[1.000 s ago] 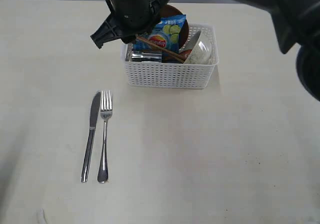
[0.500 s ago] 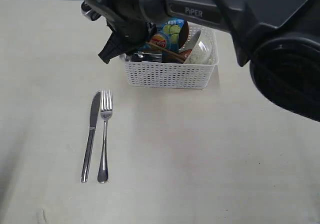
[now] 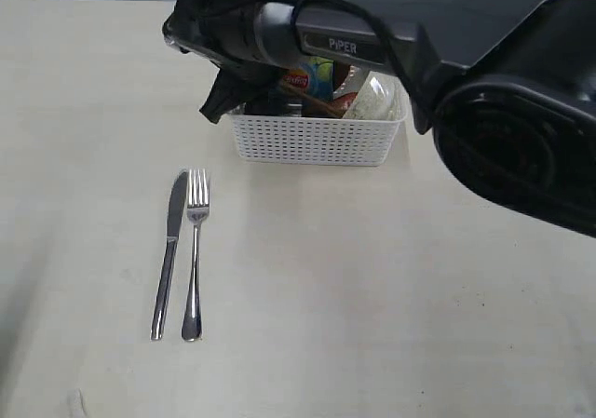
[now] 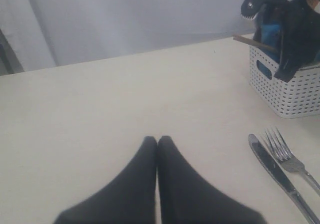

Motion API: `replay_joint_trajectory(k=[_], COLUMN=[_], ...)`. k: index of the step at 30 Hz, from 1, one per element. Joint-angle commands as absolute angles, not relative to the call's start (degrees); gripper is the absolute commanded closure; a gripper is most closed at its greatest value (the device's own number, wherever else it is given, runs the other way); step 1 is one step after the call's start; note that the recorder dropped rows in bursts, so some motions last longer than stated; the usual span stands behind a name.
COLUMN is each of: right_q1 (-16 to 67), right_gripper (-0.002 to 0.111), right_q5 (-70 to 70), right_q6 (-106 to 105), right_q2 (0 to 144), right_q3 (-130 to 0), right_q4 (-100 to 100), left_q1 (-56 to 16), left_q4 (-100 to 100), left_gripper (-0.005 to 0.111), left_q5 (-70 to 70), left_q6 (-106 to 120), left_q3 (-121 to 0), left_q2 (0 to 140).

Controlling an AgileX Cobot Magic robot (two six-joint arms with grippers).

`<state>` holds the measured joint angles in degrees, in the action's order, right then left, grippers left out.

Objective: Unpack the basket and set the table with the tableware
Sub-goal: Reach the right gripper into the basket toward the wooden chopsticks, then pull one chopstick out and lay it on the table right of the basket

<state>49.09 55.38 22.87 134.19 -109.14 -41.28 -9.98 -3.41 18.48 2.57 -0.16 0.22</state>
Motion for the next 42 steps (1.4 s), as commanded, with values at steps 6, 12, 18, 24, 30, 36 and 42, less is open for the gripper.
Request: replay_joint_trajectory(k=[6, 12, 18, 24, 30, 36, 42], right_q1=[48.65, 48.65, 48.76, 48.76, 48.76, 48.64, 44.88], right_gripper=[0.103, 0.109, 0.109, 0.109, 0.109, 0.109, 0.109], right_q5=[55.90, 57.24, 57.04, 55.89, 55.87, 61.81, 69.96], right_q6=[23.12, 23.12, 23.12, 23.12, 21.21, 17.98, 17.15], right_q2=[135.05, 134.84, 132.09, 126.55, 119.64, 113.72, 111.55], right_q3=[-109.17, -109.17, -109.17, -109.17, -109.17, -109.17, -108.84], right_q4=[-44.67, -45.69, -45.69, -45.02, -39.32, -37.46, -29.30], left_q1=[-9.84, -9.84, -9.84, -9.84, -9.84, -9.84, -9.84], left_q4=[-2.92, -2.92, -2.92, -2.92, -2.92, -2.92, -2.92], left_gripper=[0.107, 0.107, 0.107, 0.107, 0.107, 0.107, 0.107], left_q5=[18.45, 18.45, 18.45, 18.45, 18.45, 18.45, 18.45], left_q6=[2.55, 2.55, 2.55, 2.55, 2.55, 2.55, 2.55], left_q3=[0.00, 0.00, 0.00, 0.00, 0.00, 0.00, 0.00], left_q2=[0.00, 0.00, 0.00, 0.00, 0.00, 0.00, 0.00])
